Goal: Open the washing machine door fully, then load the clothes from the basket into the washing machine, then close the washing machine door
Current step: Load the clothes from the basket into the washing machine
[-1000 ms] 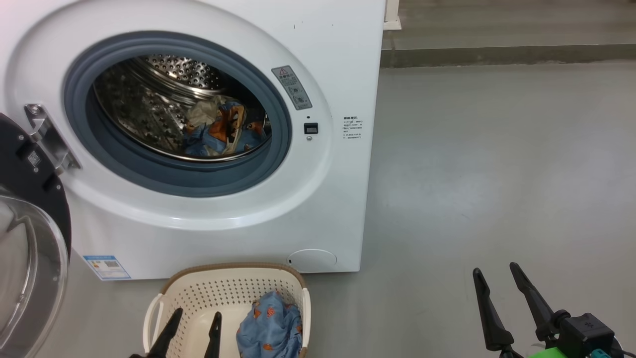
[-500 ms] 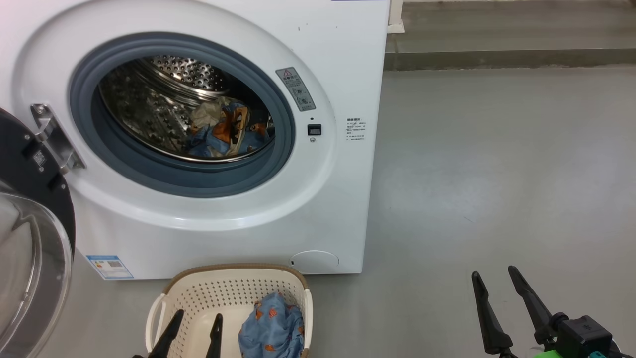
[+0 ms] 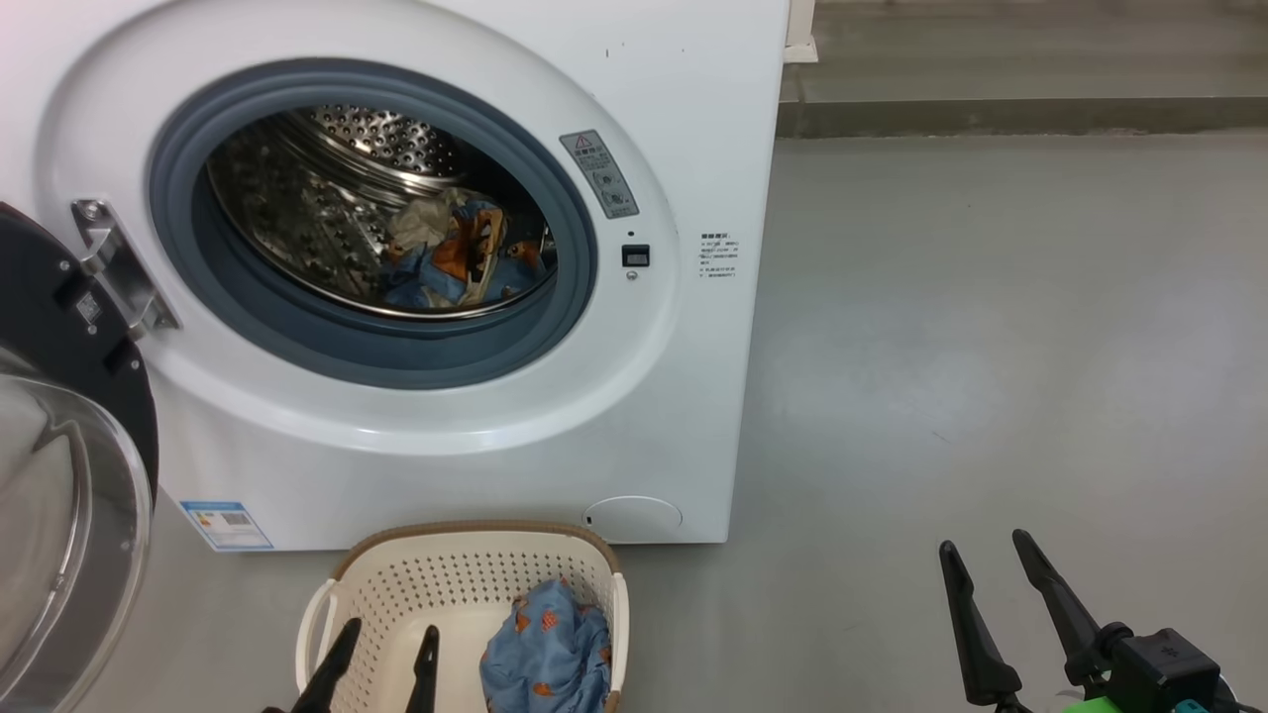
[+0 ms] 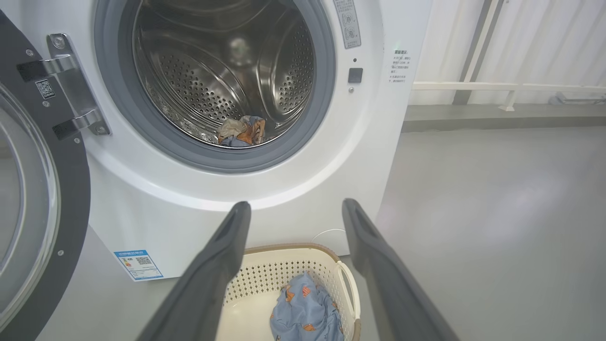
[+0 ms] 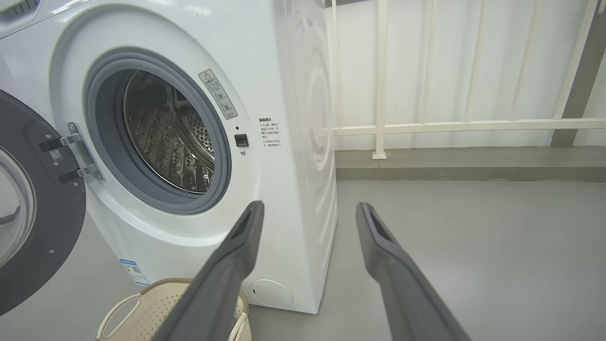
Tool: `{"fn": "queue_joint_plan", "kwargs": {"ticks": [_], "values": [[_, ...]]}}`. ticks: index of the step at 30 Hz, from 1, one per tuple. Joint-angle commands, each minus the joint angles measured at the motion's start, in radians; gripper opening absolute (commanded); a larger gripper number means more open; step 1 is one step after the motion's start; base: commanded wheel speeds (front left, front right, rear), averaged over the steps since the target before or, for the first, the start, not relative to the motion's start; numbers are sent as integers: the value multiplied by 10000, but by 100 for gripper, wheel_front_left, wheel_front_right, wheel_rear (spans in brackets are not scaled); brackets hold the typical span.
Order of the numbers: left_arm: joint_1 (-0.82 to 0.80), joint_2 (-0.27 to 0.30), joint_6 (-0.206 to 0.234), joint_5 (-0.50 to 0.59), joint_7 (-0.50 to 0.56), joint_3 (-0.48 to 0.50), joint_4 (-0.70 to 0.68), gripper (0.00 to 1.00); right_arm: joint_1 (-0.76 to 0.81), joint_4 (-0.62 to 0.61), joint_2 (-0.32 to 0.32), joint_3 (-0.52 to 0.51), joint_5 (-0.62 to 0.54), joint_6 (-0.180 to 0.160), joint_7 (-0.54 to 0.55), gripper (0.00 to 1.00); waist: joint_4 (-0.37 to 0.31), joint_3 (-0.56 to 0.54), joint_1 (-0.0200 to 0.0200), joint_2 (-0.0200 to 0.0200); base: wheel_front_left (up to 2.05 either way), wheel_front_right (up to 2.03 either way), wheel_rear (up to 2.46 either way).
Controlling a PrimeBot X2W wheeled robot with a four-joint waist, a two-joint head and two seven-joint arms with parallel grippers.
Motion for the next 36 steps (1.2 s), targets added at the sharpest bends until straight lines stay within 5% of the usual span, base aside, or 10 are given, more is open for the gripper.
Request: {"fn": "queue_joint_plan", "kwargs": {"ticks": [1,17,36], "values": [[-202,20,41,156,-65,437,-148,100,-85,-243,-66,305,43,16,-123,100,2,-20,0,0,0,0,0],[-273,-88,198,340,-65,546,118,100,-58,-351,-66,569,-239,16,-66,100,132,275,0,0,0,0,0],[-2308,-408,-691,411,-65,393,1010,100,-1068,-1164,-66,269,-892,16,260,100,-27,3710,0,0,0,0,0]]}}
